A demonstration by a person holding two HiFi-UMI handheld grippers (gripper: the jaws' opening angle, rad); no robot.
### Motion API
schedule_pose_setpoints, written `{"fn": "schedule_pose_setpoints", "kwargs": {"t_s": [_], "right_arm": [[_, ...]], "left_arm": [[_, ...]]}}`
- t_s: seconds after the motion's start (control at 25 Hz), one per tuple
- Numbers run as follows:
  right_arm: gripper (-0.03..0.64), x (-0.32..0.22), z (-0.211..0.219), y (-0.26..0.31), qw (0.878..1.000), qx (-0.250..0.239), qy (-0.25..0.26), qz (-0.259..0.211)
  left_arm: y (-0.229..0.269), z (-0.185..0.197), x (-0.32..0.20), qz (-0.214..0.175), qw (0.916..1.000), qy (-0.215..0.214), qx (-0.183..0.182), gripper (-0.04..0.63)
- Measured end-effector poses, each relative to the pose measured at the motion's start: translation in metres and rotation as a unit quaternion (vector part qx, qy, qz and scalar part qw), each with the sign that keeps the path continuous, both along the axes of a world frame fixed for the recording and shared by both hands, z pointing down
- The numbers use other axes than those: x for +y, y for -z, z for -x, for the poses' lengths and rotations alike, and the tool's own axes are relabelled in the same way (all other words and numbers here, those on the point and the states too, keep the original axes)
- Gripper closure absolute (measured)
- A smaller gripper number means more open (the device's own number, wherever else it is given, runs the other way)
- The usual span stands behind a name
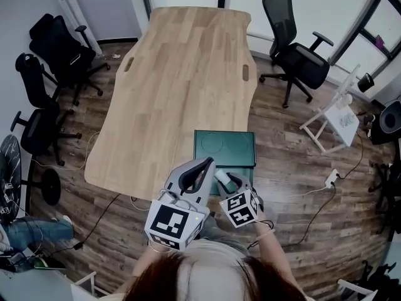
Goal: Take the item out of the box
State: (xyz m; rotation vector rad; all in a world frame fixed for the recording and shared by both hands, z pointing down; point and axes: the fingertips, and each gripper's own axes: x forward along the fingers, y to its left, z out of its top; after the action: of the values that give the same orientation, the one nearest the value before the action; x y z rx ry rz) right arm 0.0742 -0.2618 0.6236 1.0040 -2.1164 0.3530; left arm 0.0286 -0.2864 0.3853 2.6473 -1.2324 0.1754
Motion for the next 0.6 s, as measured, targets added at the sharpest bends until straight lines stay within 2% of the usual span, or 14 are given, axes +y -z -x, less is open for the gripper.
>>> {"fn": "schedule_pose_setpoints", "kwargs": {"t_s": [0.6], "right_arm": [[0.419, -0.006, 0.000, -0.049, 0.998, 0.027, 0.013, 0.057]], "left_arm": [[-0.009, -0.002, -0.009, 0.013, 0.9999, 0.004, -0.007, 0.588]]}}
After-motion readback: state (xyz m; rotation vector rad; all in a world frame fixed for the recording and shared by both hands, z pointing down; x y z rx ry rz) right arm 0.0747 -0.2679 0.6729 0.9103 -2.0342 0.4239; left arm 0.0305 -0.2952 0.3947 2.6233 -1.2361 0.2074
